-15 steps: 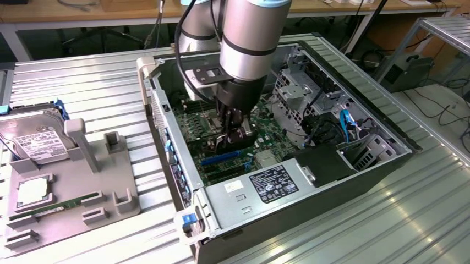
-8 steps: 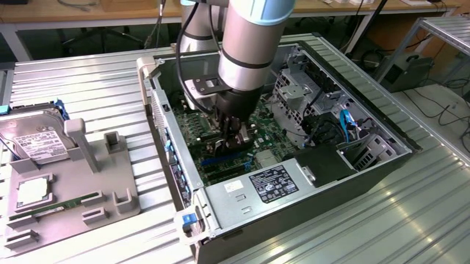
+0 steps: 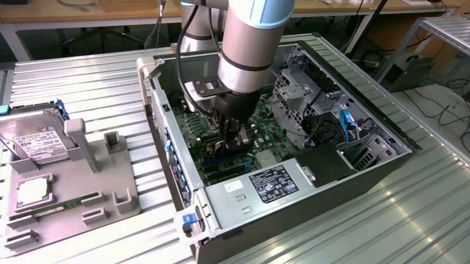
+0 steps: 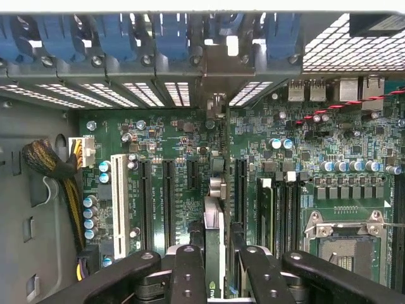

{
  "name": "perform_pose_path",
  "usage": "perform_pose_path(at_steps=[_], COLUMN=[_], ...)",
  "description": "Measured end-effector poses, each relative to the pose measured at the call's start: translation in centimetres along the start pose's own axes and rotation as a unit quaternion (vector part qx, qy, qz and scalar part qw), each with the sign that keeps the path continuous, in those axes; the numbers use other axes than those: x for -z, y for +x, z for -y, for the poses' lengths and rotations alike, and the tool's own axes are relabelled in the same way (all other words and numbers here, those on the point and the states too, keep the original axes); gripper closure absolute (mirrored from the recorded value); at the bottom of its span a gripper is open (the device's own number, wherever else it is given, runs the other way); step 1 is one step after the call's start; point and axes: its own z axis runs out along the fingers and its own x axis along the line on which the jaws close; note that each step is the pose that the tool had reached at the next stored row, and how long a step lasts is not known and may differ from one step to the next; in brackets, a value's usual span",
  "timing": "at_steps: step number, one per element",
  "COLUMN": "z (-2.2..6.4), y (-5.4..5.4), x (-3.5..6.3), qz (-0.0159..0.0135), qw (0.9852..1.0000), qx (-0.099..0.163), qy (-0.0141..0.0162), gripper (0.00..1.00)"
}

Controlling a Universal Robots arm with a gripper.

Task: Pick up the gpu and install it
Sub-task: 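Insert the gpu into the slot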

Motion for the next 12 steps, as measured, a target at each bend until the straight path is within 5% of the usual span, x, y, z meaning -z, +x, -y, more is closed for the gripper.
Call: perform_pose_path(at_steps=[9,12], z=[-0.06,-0.06], y=[0.04,0.06], x=[-0.27,-0.27], qz=[0.0000,0.0023], qw=[1.0000,1.0000], qx=[0.000,0.000], qy=[0.0000,-0.0001], gripper=[0.74,0.74])
